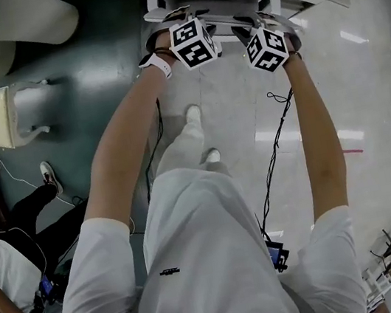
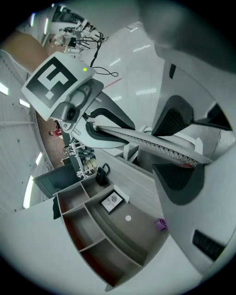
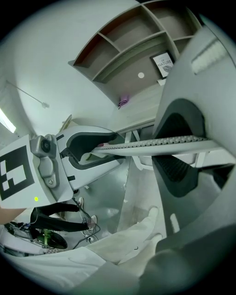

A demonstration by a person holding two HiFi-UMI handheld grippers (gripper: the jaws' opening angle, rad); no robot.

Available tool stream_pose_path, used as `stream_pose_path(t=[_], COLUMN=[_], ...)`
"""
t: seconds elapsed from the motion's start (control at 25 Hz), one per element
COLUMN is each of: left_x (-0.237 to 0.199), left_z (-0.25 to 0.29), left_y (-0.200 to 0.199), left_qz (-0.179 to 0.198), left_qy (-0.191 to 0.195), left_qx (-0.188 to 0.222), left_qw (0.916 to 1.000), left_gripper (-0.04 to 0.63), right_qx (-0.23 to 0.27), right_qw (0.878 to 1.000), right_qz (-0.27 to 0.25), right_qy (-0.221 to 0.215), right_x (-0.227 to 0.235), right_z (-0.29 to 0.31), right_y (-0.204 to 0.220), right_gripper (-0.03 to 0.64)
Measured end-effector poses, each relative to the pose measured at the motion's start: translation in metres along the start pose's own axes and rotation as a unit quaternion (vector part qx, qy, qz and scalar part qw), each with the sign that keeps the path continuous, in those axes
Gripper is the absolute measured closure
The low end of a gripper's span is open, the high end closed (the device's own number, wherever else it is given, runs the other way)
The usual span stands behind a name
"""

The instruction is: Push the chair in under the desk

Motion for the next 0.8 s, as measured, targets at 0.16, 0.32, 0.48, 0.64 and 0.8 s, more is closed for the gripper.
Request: stream_pose_path(t=[0.16,0.32,0.48,0.64,0.8], left_x=[-0.013,-0.024,-0.031,-0.046,-0.069], left_z=[0.007,0.011,0.015,0.024,0.041], left_y=[-0.007,-0.011,-0.009,-0.016,-0.025], left_qz=[0.001,0.004,0.003,0.003,0.000], left_qy=[-0.004,-0.010,-0.006,-0.005,-0.001], left_qx=[0.003,0.004,0.004,0.004,0.000], left_qw=[1.0000,0.9999,1.0000,1.0000,1.0000], left_gripper=[0.402,0.402,0.403,0.405,0.403], right_qx=[-0.007,-0.020,-0.032,-0.047,-0.054], right_qw=[1.000,1.000,0.999,0.999,0.998], right_qz=[-0.007,-0.014,-0.016,-0.018,-0.023], right_qy=[0.010,0.017,0.009,0.018,0.028], right_x=[0.016,0.026,0.032,0.050,0.074], right_z=[0.007,0.015,0.024,0.033,0.051], right_y=[0.004,0.006,0.005,0.010,0.016], right_gripper=[0.508,0.509,0.513,0.515,0.517])
Point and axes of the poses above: the fingertips, and each gripper's own axes: z forward along the fingers, x to its right, y out of its underside, the point moved 2 cm from there along -z, backward along the fingers, and after that the axes turned 11 degrees about -x, right-handed, at the moved point
